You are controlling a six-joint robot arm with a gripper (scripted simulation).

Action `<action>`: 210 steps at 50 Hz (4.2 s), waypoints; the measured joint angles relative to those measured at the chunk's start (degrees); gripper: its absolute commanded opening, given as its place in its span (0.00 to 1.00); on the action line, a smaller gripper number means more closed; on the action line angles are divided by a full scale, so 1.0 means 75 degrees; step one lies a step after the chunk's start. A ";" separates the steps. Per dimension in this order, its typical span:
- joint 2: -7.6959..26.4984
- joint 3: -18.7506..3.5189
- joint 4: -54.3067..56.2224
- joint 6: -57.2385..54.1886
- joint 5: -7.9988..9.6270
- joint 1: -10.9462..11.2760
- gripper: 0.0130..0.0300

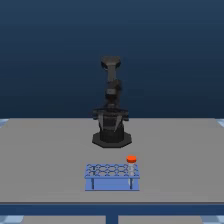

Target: Pick up the centrifuge tube on the rack

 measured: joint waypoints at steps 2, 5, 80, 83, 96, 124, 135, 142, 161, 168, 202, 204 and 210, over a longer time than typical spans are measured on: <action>0.0080 -0.0040 0.0156 -0.0138 -0.0036 0.0061 1.00; 0.0205 -0.0104 0.0369 -0.0317 -0.0089 0.0151 1.00; 0.3929 -0.2982 0.4432 -0.3561 -0.0441 0.1814 1.00; 0.3949 -0.2993 0.4424 -0.3558 -0.0438 0.1820 1.00; 0.3953 -0.2935 0.4142 -0.3313 -0.0448 0.1821 1.00; 0.4120 -0.2758 0.2908 -0.2086 -0.0557 0.1809 1.00; 0.4280 -0.2660 0.2125 -0.1310 -0.0658 0.1809 1.00; 0.4395 -0.2594 0.1628 -0.0796 -0.0743 0.1810 1.00; 0.4607 -0.2485 0.0823 0.0099 -0.0948 0.1810 1.00; 0.4633 -0.2472 0.0729 0.0221 -0.0988 0.1810 1.00; 0.4634 -0.2470 0.0720 0.0265 -0.1018 0.1804 0.00; 0.4630 -0.2471 0.0734 0.0251 -0.1014 0.1804 0.00; 0.4605 -0.2481 0.0822 0.0170 -0.0992 0.1806 0.00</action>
